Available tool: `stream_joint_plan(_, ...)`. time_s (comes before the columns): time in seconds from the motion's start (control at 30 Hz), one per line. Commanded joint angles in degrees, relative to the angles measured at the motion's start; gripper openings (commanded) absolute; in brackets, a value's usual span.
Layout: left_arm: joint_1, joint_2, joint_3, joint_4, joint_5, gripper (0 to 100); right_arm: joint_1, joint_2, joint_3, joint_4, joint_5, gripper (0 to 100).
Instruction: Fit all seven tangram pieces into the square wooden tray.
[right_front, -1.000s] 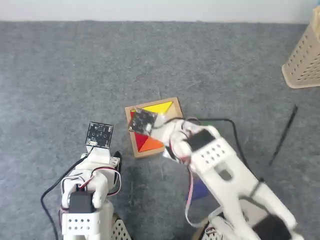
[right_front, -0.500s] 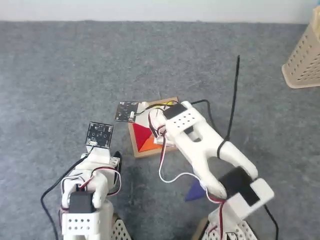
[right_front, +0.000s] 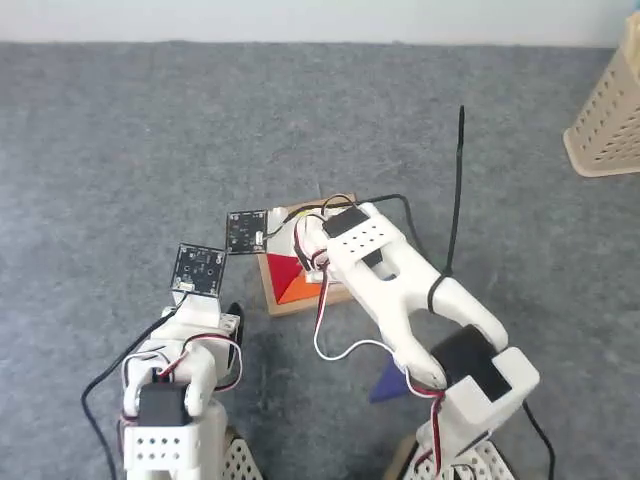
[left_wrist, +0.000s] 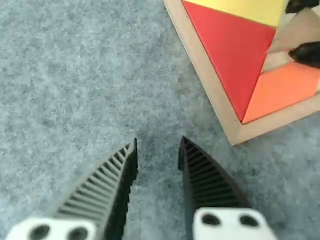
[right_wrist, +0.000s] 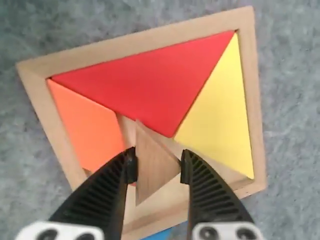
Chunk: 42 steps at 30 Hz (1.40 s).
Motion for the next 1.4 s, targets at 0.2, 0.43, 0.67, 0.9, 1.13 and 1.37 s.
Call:
stream_joint_plan(0.2,0.0,-0.88,-0.22,0.26,0.44,13,0.4,-1.01,-3.43,0.31,0.7,13.1)
stream_joint_plan(0.43,0.0,-0.88,-0.22,0.26,0.44,13,0.4,-1.01,-3.43,0.31,-0.09,13.5)
stream_joint_plan(0.67,0.0,-0.88,-0.22,0.26,0.44,13,0.31,-1.01,-3.52,2.24,-1.67,19.5)
stream_joint_plan(0.9,0.0,-0.88,-0.22,0.26,0.44,13,1.54,-2.07,-4.66,2.33,-1.32,13.3)
stream_joint_plan(1.13,0.0,-0.88,-0.22,0.26,0.44,13,8.04,-9.1,-5.36,1.71,-10.73,4.9)
stream_joint_plan(1.37,0.0,-0.88,-0.22,0.26,0.44,13,14.46,-14.64,-2.2,-0.4,-44.04,4.8)
